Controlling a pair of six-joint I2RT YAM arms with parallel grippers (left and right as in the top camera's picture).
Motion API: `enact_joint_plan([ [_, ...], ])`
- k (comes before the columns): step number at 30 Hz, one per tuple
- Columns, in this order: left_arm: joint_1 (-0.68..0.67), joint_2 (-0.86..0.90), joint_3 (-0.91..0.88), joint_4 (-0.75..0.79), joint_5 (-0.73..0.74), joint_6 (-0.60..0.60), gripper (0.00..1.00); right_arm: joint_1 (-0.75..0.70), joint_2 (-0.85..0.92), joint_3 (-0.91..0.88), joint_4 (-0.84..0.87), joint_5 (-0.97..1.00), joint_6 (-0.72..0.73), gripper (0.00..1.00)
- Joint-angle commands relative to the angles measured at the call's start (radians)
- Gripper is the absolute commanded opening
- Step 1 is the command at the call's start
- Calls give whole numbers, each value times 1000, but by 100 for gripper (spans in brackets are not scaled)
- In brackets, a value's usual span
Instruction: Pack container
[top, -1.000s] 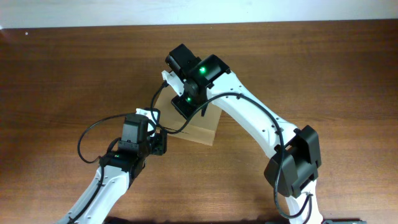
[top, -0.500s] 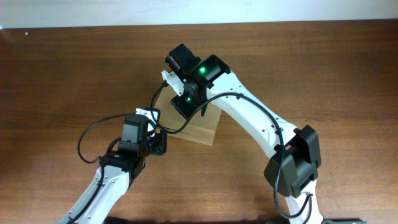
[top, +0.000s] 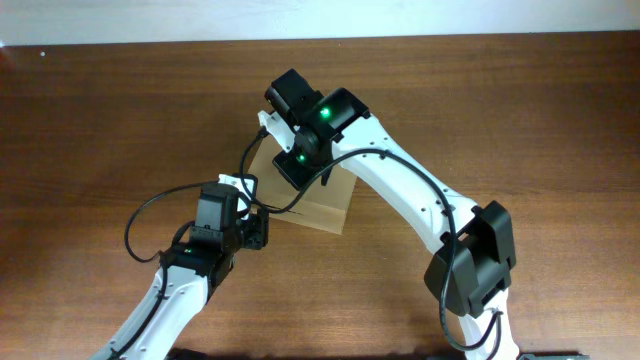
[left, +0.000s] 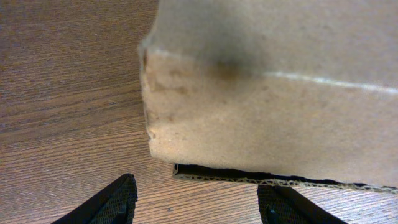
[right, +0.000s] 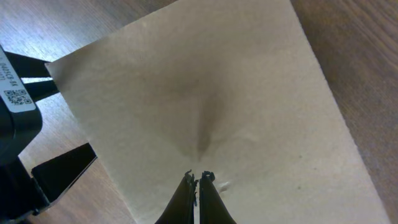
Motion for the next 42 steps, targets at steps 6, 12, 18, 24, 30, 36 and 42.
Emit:
enact_joint_plan([
  [6, -3, 5, -9, 6, -4, -10, 63, 6, 40, 19, 6, -45, 6, 4],
  [12, -3, 5, -9, 13, -4, -10, 63, 6, 52, 19, 11, -67, 10, 4],
  [18, -3, 5, -9, 14, -13, -10, 63, 19, 74, 19, 11, -77, 13, 4],
  [24, -3, 5, -9, 32, -23, -10, 57, 47, 81, 19, 28, -77, 13, 4],
  [30, -3, 5, -9, 78, -24, -11, 57, 54, 81, 19, 29, -77, 13, 4],
  [36, -3, 6, -9, 110, -34, -13, 57, 54, 81, 19, 18, -78, 14, 4],
  [42, -3, 26, -9, 140, -34, -18, 57, 64, 81, 19, 9, -77, 14, 4],
])
